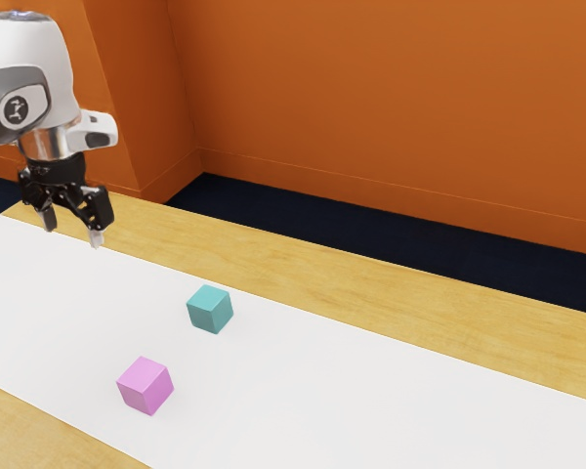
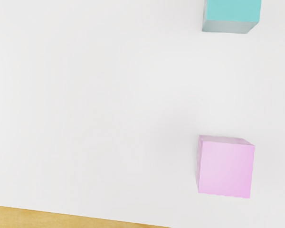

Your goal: Pick up the blue block with one arm, and put the blue block on the pink block with one arm

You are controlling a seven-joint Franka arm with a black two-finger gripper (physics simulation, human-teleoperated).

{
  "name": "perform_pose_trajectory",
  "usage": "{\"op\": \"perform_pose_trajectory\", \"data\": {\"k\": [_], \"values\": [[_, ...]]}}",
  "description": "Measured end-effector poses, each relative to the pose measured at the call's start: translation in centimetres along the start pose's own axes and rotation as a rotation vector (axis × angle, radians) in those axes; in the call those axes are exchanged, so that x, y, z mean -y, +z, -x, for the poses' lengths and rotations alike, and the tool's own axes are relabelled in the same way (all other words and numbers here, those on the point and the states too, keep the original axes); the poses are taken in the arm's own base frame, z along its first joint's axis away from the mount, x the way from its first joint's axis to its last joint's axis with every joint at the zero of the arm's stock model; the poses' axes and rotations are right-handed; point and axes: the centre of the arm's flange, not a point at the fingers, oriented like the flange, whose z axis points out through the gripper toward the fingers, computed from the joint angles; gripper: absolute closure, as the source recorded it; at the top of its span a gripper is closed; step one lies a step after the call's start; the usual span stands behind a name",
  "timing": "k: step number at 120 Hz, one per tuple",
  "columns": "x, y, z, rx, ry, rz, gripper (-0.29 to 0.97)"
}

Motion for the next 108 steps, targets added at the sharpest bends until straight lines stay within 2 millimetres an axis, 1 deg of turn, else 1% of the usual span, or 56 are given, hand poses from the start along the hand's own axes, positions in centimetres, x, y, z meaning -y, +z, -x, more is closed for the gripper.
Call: {"op": "perform_pose_trajectory", "data": {"k": [5,14,25,32,44,54,70,78,84,97,102,108], "values": [[0.1,0.9,-0.5,-0.009,-0.007,-0.002,0.0],[0.3,3.4,-2.1,-0.008,-0.006,-0.003,0.0],[-0.2,6.6,-3.4,-0.002,0.015,-0.004,0.0],[-0.8,8.1,-4.2,-0.005,0.03,-0.003,0.0],[-1.8,9.3,-5.6,-0.024,0.056,-0.003,0.0],[-3.0,10.1,-7.3,-0.037,0.083,-0.005,0.0],[-4.4,13.1,-10.1,-0.012,0.111,-0.008,0.0],[-4.9,14.2,-12.0,-0.008,0.12,-0.011,0.0],[-5.7,15.1,-13.2,-0.004,0.132,-0.012,0.0],[-8.1,15.9,-13.8,-0.001,0.161,0.0,0.0],[-8.4,16.2,-13.8,0.005,0.151,0.016,0.0],[-8.4,16.9,-13.8,0.016,0.131,0.032,0.0]]}}
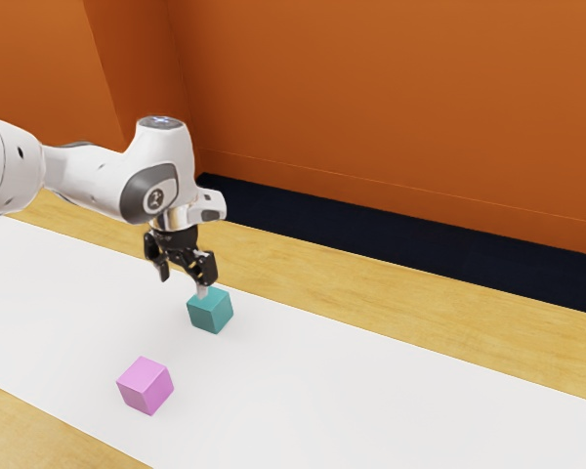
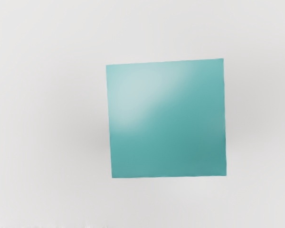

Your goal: Pick up the blue block with one arm, and put the blue block on the pink block with one arm

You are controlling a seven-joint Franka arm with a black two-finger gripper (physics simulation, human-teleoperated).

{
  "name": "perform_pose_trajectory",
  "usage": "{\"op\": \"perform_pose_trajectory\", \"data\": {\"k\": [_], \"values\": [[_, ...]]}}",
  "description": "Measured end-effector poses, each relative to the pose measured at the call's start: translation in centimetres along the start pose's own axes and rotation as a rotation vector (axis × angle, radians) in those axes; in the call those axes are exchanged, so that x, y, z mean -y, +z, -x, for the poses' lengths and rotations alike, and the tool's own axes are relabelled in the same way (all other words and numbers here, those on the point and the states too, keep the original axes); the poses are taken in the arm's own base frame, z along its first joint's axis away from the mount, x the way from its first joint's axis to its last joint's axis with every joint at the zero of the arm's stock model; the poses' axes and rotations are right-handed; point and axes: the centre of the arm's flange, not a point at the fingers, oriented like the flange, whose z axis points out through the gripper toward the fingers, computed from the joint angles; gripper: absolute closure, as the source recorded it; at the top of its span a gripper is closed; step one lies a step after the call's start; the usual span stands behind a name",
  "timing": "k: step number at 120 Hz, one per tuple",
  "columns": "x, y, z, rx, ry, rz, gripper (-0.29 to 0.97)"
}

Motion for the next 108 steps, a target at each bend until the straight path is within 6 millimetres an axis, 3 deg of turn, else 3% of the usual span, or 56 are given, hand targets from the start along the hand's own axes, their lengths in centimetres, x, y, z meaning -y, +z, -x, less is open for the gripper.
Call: {"op": "perform_pose_trajectory", "data": {"k": [47,108], "values": [[0.2,5.4,-3.6,0.042,-0.077,0.029,0.0],[-1.2,8.8,-6.3,0.06,-0.089,0.03,0.0]]}}
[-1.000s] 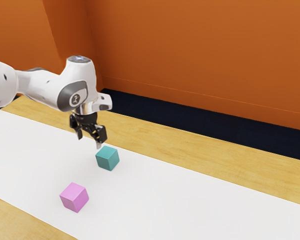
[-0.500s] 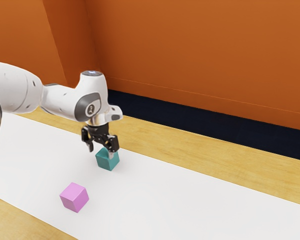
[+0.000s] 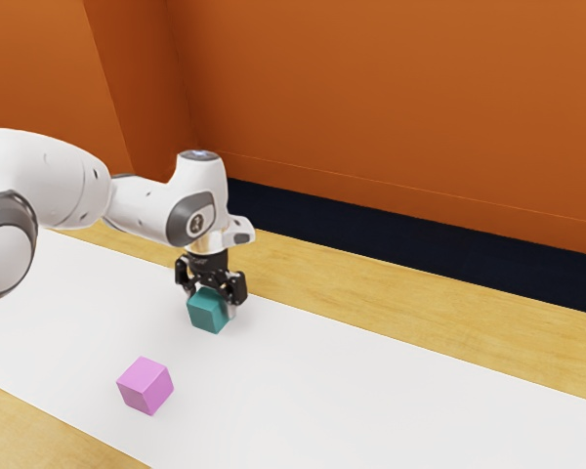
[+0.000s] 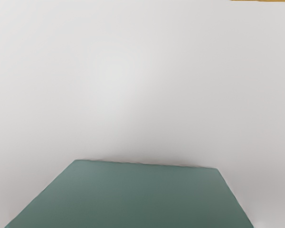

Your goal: Pick up the blue block with one arm, and put the blue block on the pink block with one arm

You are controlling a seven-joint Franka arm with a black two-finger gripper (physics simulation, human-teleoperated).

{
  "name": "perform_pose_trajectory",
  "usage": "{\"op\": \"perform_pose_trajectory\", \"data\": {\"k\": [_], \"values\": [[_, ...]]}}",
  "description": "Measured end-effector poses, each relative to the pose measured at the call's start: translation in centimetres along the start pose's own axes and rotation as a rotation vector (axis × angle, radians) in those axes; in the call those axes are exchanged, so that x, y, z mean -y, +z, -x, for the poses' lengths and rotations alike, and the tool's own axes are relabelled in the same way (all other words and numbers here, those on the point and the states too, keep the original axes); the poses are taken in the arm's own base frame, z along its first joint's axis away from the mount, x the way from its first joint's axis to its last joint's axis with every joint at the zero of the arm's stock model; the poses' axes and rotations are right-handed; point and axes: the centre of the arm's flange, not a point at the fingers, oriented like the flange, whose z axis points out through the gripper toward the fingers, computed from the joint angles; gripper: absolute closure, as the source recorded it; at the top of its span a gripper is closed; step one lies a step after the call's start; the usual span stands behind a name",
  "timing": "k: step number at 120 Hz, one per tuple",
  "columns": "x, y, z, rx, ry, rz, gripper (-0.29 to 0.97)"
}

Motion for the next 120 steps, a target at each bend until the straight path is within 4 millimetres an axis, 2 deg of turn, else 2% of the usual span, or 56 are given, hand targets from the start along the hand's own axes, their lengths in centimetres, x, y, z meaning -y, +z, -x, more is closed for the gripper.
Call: {"op": "perform_pose_trajectory", "data": {"k": [39,61,88,98,120], "values": [[0.2,1.4,-0.1,0.021,-0.036,0.02,0.03],[0.4,1.5,-0.1,0.021,-0.051,0.023,0.05],[0.4,0.1,-0.1,0.008,-0.055,0.027,0.21],[0.2,-0.7,-0.3,0.006,-0.05,0.029,0.23],[0.1,-0.7,0.1,0.038,-0.042,0.027,0.28]]}}
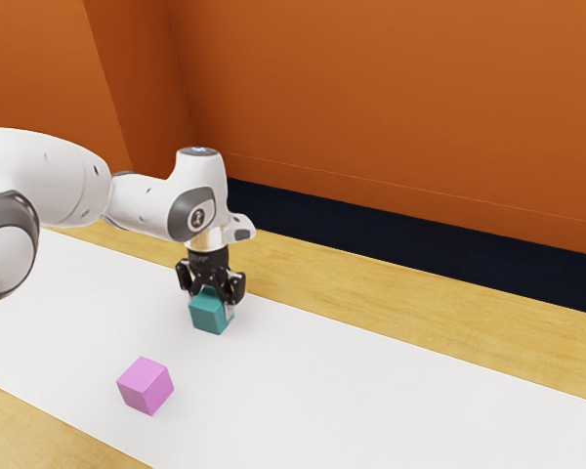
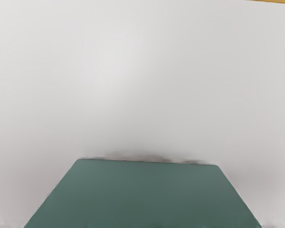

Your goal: Pick up the blue block with one arm, and put the blue block on the pink block with one arm

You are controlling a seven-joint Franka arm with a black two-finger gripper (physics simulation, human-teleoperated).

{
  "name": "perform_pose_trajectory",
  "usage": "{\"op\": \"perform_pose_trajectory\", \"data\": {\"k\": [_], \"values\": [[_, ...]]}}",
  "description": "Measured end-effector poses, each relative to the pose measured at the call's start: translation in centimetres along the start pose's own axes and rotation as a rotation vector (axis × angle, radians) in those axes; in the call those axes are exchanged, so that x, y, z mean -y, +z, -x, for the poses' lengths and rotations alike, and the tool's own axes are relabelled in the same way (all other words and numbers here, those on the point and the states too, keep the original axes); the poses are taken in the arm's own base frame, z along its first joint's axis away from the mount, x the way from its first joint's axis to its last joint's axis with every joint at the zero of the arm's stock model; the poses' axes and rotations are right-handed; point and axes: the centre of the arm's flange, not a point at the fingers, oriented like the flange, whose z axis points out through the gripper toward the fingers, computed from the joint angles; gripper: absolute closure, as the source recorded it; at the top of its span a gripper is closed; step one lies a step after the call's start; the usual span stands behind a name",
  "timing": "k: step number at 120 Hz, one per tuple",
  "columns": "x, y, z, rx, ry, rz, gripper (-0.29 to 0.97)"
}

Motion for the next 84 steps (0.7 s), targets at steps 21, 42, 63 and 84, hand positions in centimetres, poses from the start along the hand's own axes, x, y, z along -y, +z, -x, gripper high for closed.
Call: {"op": "perform_pose_trajectory", "data": {"k": [21,42,63,84], "values": [[-0.1,-3.1,1.0,0.002,0.013,0.007,0.3],[-0.2,-5.9,5.1,0.021,0.032,0.037,0.3],[1.3,-7.8,10.2,0.044,0.04,0.063,0.3],[2.2,-8.3,13.8,0.07,0.062,0.074,0.3]]}}
